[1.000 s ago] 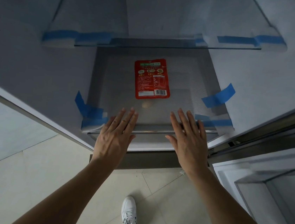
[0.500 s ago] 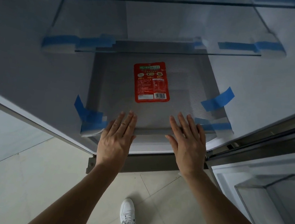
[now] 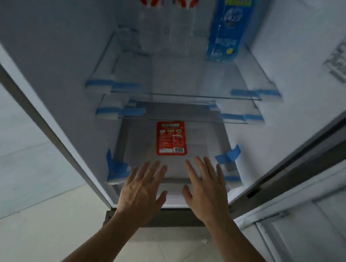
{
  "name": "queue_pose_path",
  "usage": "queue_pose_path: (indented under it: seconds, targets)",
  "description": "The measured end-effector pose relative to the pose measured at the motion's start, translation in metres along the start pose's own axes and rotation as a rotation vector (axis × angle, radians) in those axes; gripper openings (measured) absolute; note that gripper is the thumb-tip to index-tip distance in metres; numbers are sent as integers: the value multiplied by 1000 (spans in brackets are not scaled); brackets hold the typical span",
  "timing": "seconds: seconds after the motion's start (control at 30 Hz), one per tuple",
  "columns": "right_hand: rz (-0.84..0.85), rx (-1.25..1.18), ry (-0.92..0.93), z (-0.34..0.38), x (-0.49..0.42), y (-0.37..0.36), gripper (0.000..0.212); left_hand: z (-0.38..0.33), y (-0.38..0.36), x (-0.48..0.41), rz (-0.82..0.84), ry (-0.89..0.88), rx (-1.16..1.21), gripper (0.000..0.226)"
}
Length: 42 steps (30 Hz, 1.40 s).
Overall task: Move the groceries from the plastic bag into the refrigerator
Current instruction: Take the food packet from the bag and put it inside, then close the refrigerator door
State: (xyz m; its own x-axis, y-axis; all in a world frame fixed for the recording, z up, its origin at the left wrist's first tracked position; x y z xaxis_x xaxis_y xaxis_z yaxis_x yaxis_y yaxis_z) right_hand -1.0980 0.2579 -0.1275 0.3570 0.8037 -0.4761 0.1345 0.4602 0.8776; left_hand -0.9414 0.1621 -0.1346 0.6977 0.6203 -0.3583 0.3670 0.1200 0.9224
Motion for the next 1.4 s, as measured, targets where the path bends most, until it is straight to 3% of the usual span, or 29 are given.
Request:
queue_pose_path:
  seconds: [0.27,0.57,0.73,1.1,1.4]
  targets:
    - [-176,-39,38,12,15,111,66,-35,93,26,-135,-79,-59,73]
    - [-211,-5,-21,12,74,153,62,-72,118,51,-122,-211,-7,74]
    - [-224,51,-206,-4,113,174,60,-109,113,42,-99,-356,135,71]
    - [-204,416,-708,-13,225,229,59,-189,93,53,15,-779,494,64]
    - [-137,574,-995,1,336,266,61,-249,67,114,170,-1045,569,71]
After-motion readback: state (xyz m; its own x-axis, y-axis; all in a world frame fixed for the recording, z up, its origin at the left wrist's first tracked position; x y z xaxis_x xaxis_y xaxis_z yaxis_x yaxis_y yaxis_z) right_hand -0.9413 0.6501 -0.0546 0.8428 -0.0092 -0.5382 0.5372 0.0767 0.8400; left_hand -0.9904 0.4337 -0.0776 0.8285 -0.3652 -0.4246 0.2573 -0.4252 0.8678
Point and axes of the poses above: each hand's wrist, its own x-axis away from the middle knuckle, its own y-axis out of the back of the hand, z = x × y, the point moved 4 cm from there along -x, towards the middle knuckle, and after that the axes turned 15 degrees about -z, right-handed, at the moved point
